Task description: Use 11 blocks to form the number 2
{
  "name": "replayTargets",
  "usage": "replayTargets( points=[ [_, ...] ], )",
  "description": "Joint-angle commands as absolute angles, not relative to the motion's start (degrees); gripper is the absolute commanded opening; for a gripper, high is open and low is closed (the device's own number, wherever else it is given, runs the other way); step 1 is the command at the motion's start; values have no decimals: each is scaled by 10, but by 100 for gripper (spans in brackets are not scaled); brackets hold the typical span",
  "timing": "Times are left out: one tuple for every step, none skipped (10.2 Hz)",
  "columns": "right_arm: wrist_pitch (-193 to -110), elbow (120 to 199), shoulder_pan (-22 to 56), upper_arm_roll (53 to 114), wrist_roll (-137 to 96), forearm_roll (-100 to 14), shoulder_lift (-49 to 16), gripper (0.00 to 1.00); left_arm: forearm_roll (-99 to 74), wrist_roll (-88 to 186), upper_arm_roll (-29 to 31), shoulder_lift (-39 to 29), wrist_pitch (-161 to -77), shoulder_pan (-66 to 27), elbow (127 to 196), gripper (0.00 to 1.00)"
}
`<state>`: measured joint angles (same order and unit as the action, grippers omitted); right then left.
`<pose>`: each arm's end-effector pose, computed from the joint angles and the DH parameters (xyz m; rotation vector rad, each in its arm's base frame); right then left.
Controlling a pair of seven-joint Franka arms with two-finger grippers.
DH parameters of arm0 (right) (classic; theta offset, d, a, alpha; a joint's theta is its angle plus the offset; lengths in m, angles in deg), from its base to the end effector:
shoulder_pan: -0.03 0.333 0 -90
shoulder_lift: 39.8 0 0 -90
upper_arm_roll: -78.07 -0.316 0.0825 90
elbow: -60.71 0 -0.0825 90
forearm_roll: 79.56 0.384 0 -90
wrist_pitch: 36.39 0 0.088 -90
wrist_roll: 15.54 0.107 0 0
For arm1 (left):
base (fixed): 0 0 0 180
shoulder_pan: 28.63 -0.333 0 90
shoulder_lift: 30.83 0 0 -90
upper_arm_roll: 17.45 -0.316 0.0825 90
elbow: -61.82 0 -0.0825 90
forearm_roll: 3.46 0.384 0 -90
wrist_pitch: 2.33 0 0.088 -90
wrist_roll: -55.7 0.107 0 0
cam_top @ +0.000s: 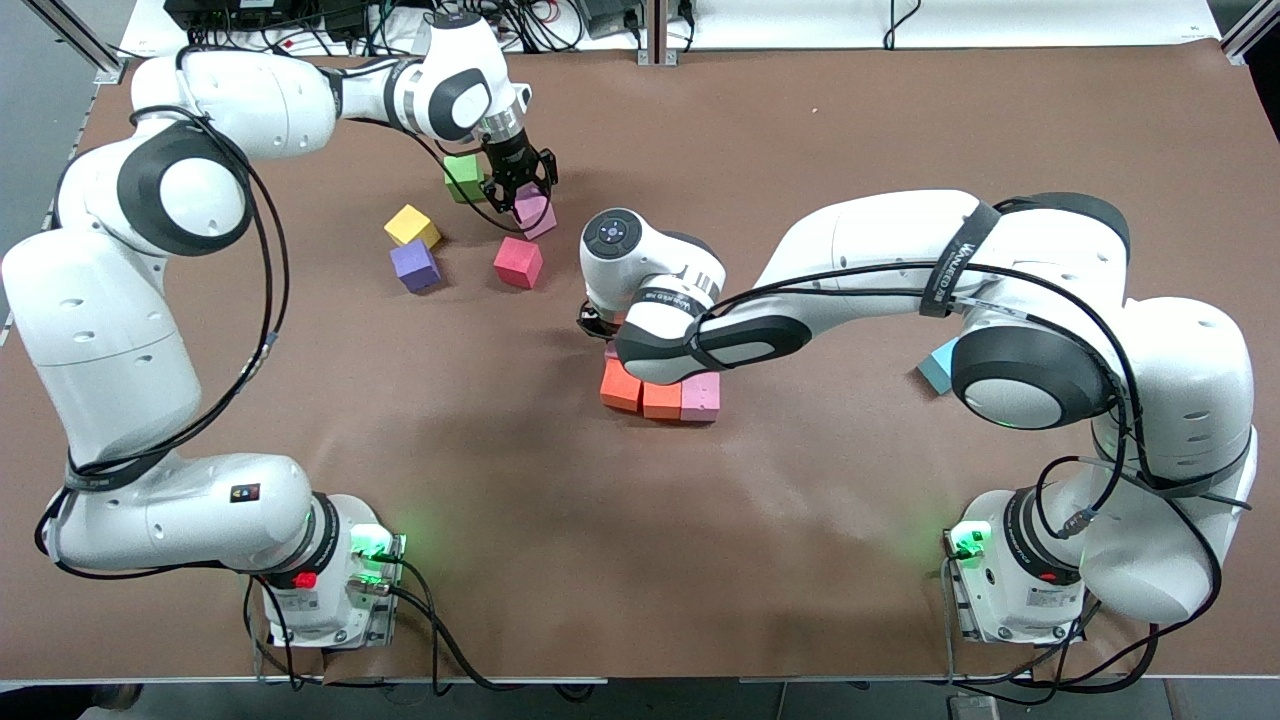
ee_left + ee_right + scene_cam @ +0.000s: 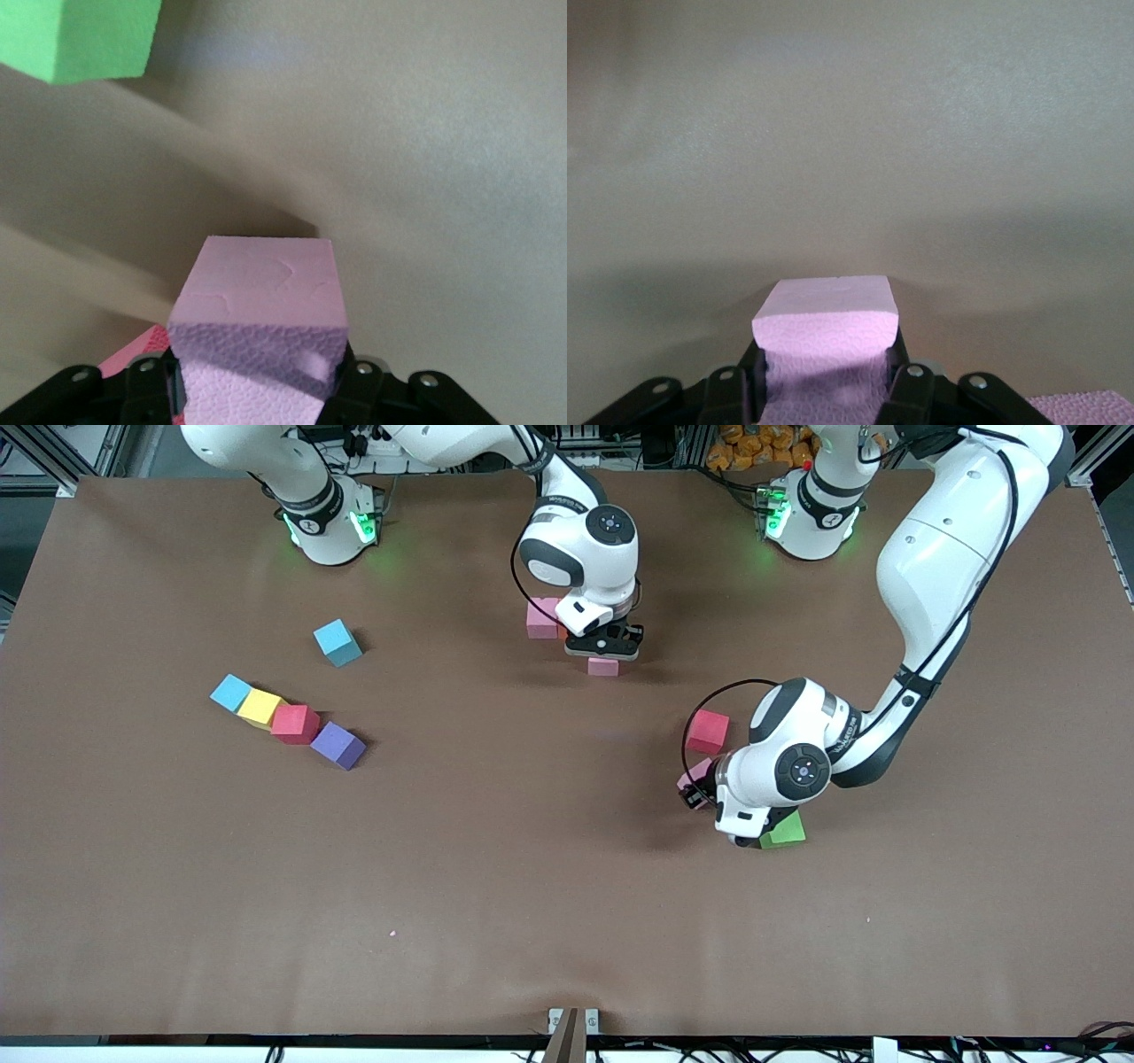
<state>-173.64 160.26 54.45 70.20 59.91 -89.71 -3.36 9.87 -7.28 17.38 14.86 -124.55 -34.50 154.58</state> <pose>0.3208 0.5896 0.2177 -3.1200 0.2016 -0.0774 0.6158 -0.2725 0.2082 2.9159 0.8554 -0.4094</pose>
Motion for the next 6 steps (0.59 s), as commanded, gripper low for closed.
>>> replayTargets(
  points=[
    [-1729, 1619, 551, 703, 617, -907, -45, 41, 113, -41, 174, 137, -1220, -347, 1544, 36],
    [-1729, 1619, 551, 703, 617, -907, -45, 41, 113, -26, 174, 137, -1213, -349, 1544, 39],
    [-1729, 1619, 551, 703, 617, -907, -45, 41, 112, -15, 174, 137, -1210, -350, 1544, 38],
    [-1729, 1619, 551, 703, 617, -907, -45, 41, 112, -13, 174, 138, -1201, -349, 1543, 32],
    [-1729, 1620, 551, 703, 617, -907, -45, 41, 112, 5, 174, 138, -1200, -349, 1543, 9],
    [-1730, 1620, 551, 703, 617, -907, -44, 41, 112, 24, 174, 137, -1200, -350, 1543, 0]
  ],
)
